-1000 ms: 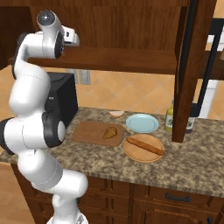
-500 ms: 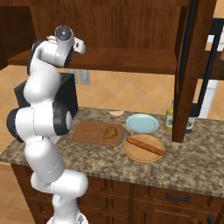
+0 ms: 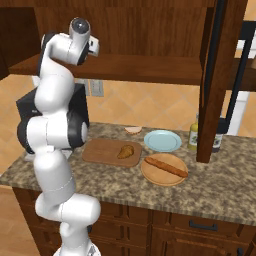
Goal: From the different types of pastries on the counter, select a croissant and place it on the cutting board. Then retrieve a jar of jam from the cabinet and place it alongside the croissant on the cutting board.
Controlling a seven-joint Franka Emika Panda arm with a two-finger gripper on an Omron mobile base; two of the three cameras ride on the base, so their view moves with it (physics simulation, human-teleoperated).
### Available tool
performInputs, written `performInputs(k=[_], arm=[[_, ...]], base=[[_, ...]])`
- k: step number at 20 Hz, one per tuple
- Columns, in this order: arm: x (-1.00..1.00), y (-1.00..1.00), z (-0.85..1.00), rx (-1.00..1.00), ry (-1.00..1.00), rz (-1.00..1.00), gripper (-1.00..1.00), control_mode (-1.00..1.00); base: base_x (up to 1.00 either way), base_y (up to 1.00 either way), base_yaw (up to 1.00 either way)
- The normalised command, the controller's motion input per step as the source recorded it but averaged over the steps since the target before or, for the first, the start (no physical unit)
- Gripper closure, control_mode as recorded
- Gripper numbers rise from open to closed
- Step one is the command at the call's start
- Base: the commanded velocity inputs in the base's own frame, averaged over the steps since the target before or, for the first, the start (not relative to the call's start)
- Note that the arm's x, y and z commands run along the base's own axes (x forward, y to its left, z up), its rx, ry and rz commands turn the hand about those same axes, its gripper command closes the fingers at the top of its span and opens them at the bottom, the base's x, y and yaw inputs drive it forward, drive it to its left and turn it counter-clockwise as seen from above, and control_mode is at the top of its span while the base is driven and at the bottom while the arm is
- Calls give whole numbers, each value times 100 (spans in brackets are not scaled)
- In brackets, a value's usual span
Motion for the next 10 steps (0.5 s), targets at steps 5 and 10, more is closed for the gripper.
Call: performInputs(k=[5,10], arm=[[-11,1,2,0,-4,9,-100,-100],[-21,13,-1,0,-6,11,-100,-100]], base=[[0,0,0],[0,0,0]])
